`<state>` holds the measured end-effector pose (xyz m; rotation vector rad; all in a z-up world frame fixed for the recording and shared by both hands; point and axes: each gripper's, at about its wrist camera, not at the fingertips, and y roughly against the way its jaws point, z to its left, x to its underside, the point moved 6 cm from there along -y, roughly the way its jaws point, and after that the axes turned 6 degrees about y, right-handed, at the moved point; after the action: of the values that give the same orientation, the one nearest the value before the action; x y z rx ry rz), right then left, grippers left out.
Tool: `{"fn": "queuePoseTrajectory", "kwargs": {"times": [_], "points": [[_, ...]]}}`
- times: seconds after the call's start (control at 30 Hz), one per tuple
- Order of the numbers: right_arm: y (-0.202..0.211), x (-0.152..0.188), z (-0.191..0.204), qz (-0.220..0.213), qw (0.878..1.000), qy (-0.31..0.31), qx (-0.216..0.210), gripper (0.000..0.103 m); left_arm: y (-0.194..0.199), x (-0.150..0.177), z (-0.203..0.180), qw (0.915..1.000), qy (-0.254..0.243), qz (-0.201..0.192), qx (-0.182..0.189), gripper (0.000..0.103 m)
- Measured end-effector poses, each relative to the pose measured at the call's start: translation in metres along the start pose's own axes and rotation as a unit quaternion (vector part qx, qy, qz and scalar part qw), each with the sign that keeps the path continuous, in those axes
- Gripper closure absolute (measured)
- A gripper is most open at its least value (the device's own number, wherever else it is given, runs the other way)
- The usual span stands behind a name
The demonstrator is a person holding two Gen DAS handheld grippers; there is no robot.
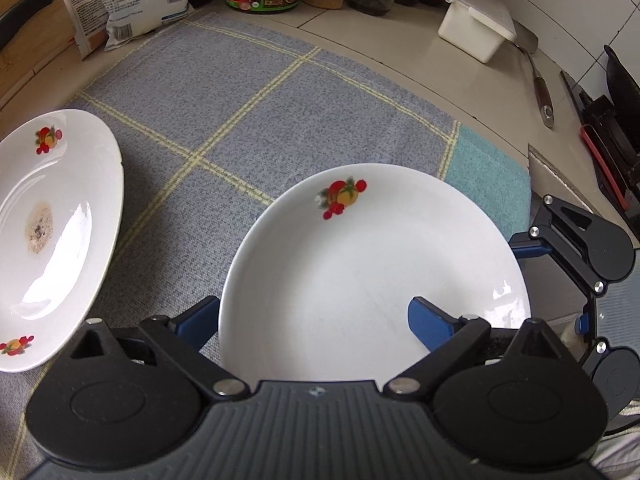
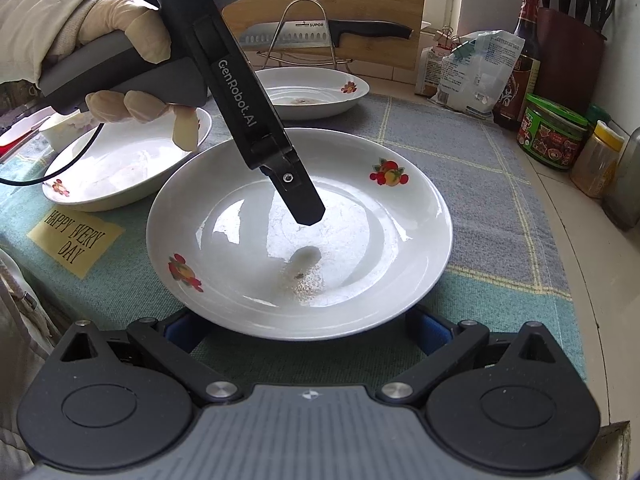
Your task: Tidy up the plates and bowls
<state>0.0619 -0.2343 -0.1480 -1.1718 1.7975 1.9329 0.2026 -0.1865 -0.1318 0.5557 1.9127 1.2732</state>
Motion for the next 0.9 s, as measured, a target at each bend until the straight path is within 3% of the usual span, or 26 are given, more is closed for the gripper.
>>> {"fn": "queuePoseTrajectory", "kwargs": {"times": [0.23, 0.9], "points": [[0.0003, -0.0005, 0.0011, 0.000, 1.000, 0.003, -0.003, 0.000, 0.0008, -0.0040, 0.0008, 0.9994, -0.013, 0.022, 0.025, 0.016], [-0.0063, -0.0088, 0.0044, 0.016, 1.000, 0.009, -0.021, 0.000, 0.0007, -0.0061, 0.0019, 0.9984, -0.016, 0.036, 0.040, 0.016]]}}
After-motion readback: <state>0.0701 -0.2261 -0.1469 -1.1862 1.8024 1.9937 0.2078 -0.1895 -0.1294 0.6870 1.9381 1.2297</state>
